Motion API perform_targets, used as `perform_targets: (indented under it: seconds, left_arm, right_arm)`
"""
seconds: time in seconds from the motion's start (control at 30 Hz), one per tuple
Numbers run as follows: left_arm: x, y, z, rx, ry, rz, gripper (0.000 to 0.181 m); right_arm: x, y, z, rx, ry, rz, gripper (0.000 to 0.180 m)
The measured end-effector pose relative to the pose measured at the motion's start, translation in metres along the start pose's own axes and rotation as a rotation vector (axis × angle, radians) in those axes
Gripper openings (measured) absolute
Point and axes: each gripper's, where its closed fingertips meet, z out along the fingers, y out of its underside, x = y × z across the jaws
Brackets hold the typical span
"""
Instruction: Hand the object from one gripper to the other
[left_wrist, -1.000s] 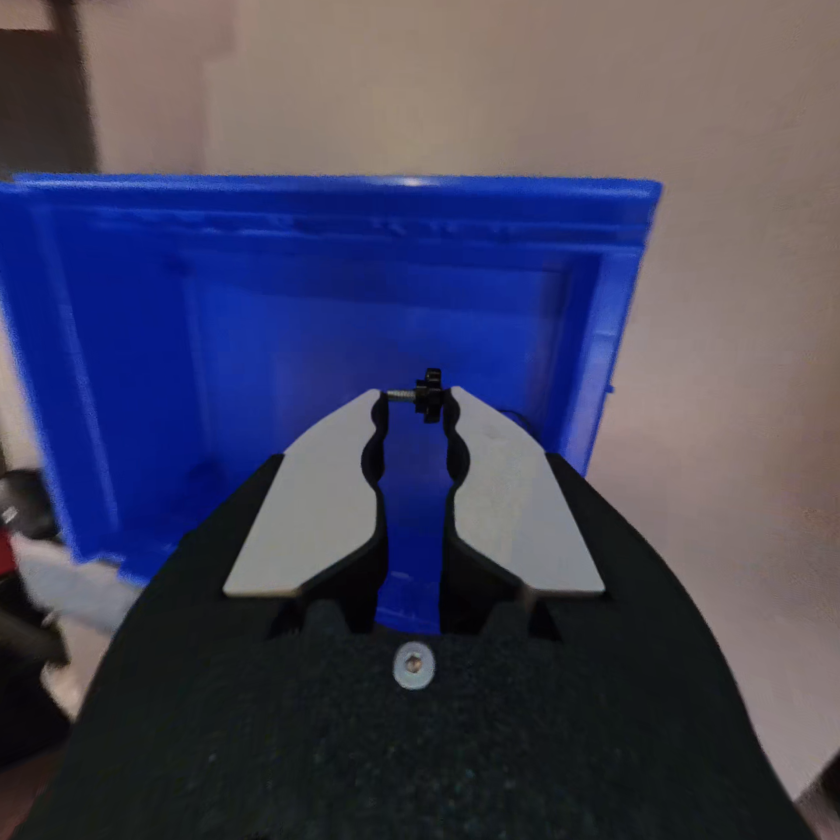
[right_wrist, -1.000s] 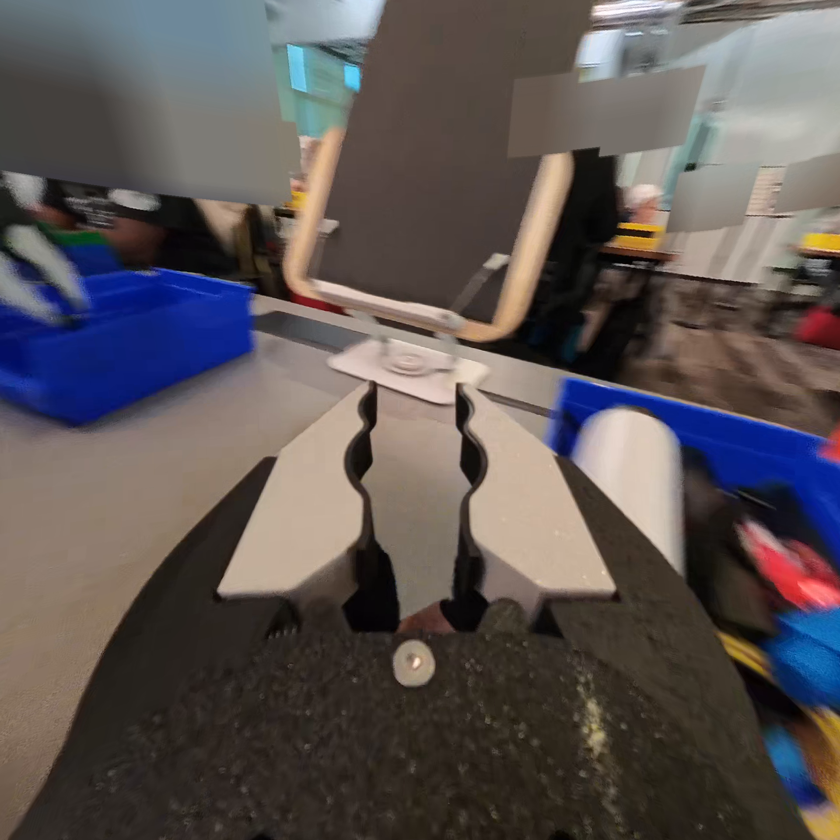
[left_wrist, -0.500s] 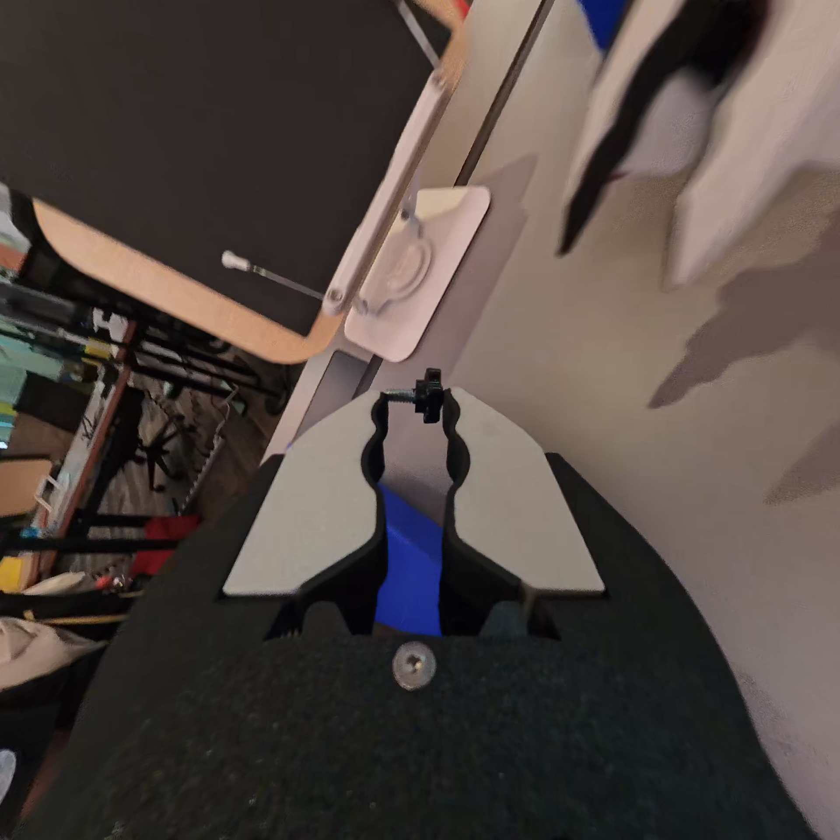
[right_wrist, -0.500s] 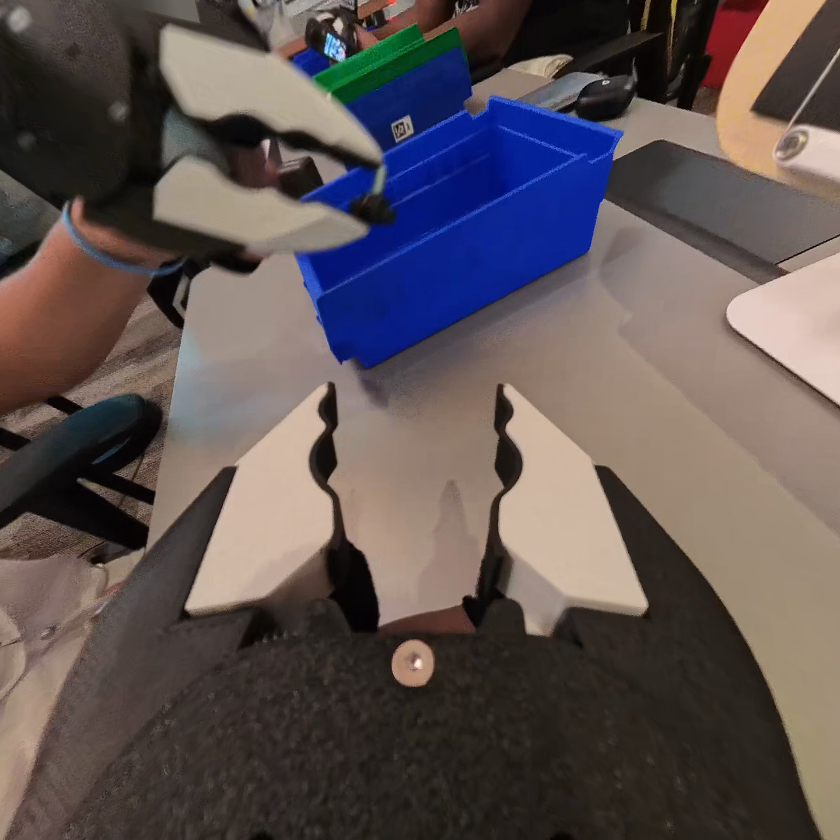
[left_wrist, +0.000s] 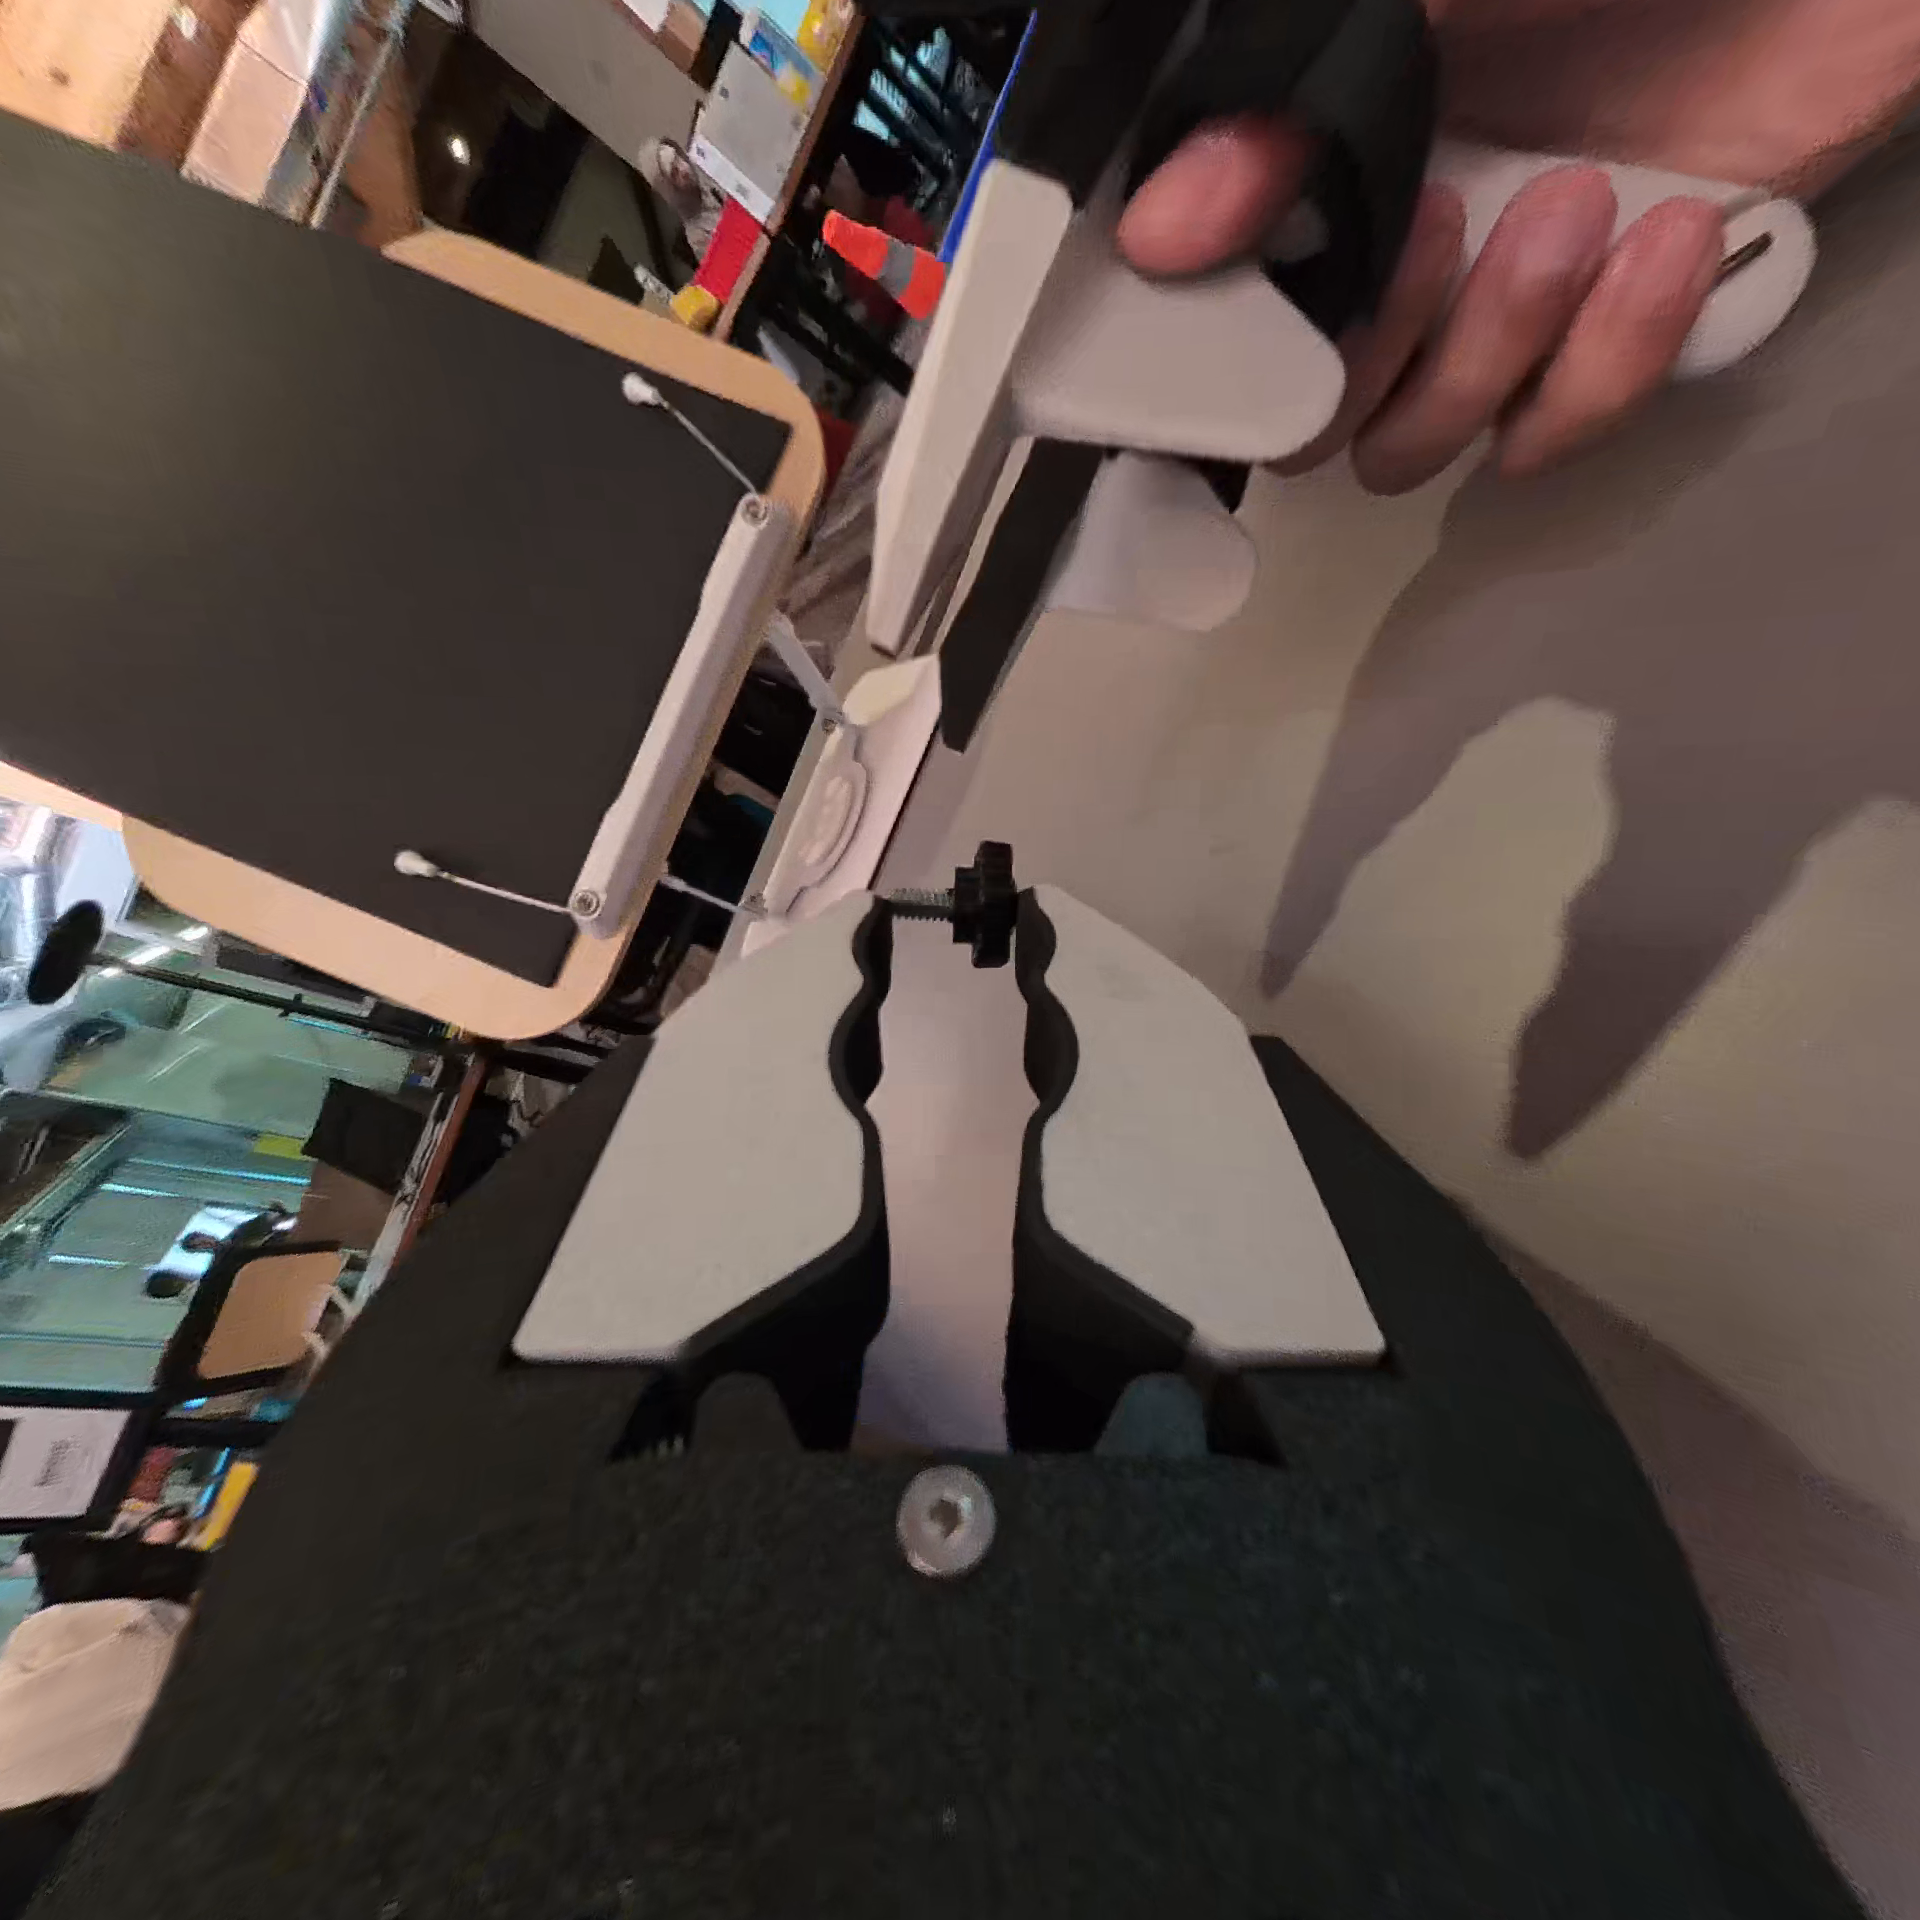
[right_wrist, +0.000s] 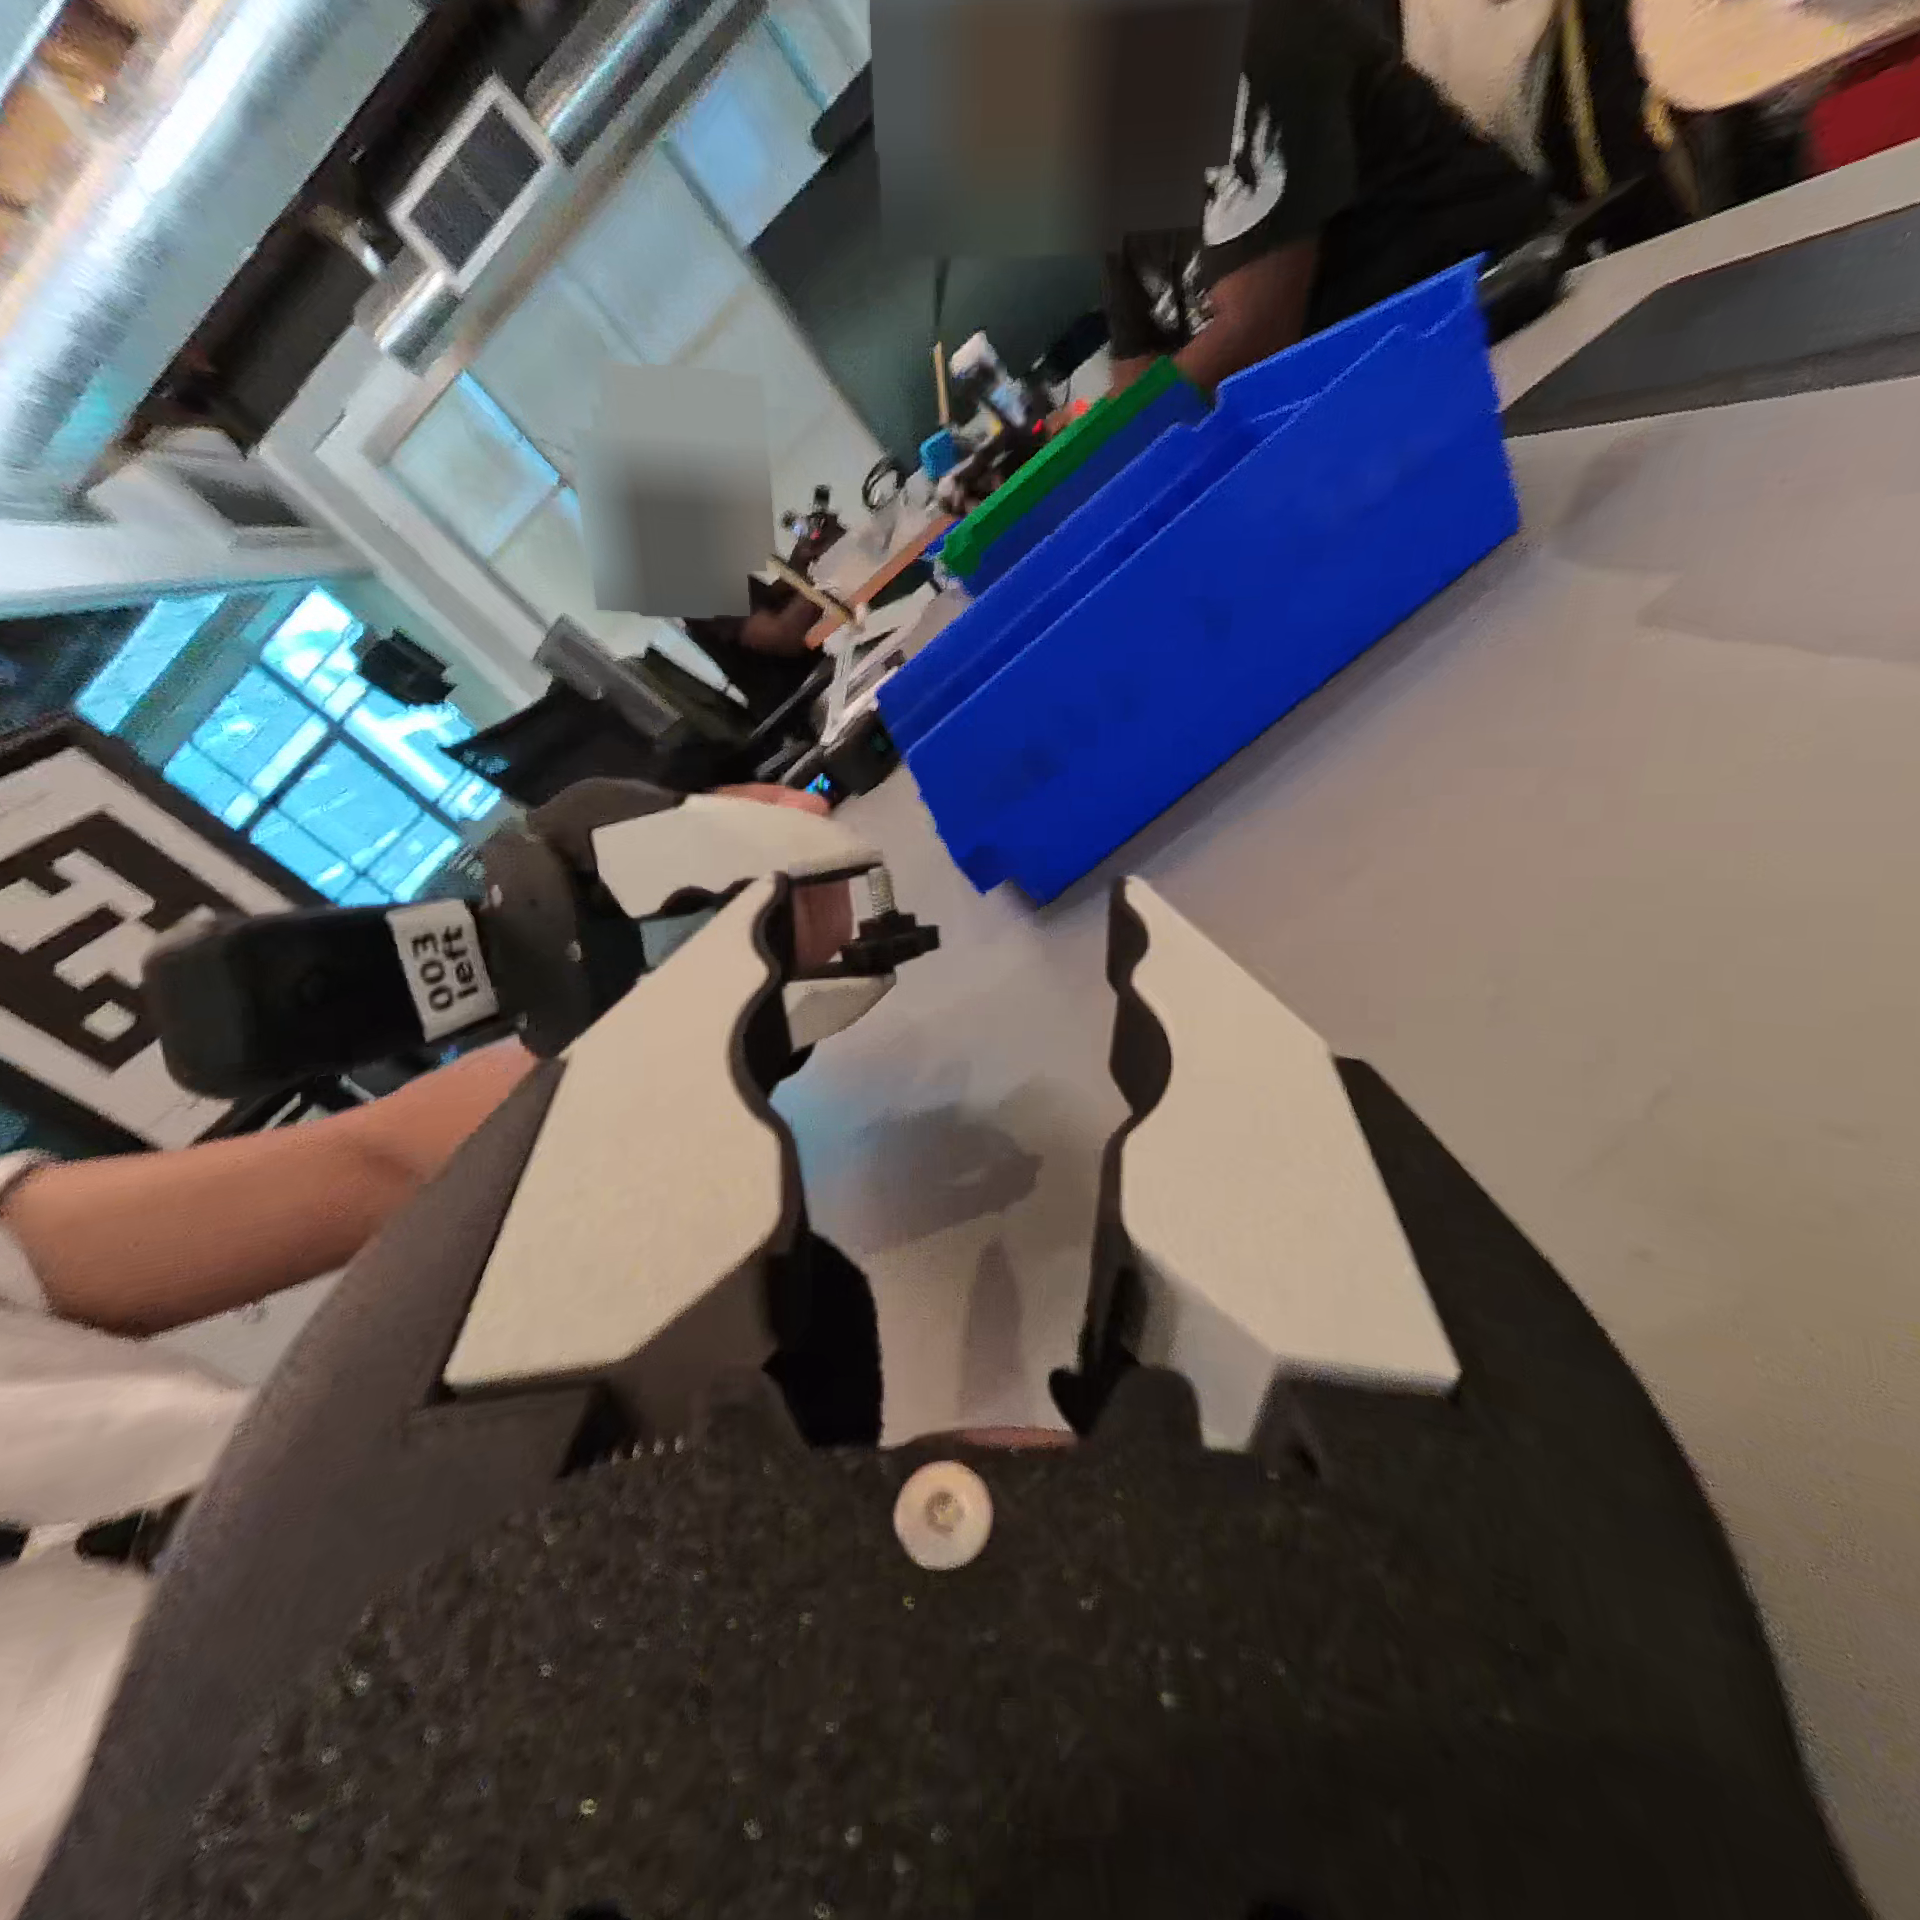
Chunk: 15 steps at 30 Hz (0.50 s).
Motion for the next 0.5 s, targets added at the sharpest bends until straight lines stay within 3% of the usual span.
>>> perform_targets:
  seconds: [0.2, 0.5]
  left_arm:
    - [0.002, -0.012, -0.006, 0.088, -0.009, -0.033, 0.022]
    - [0.001, -0.011, -0.005, 0.118, -0.013, -0.047, 0.023]
  right_arm:
    - [-0.018, 0.031, 0.011, -0.202, -0.084, -0.101, 0.053]
    - [-0.023, 0.034, 0.021, -0.21, -0.117, -0.086, 0.038]
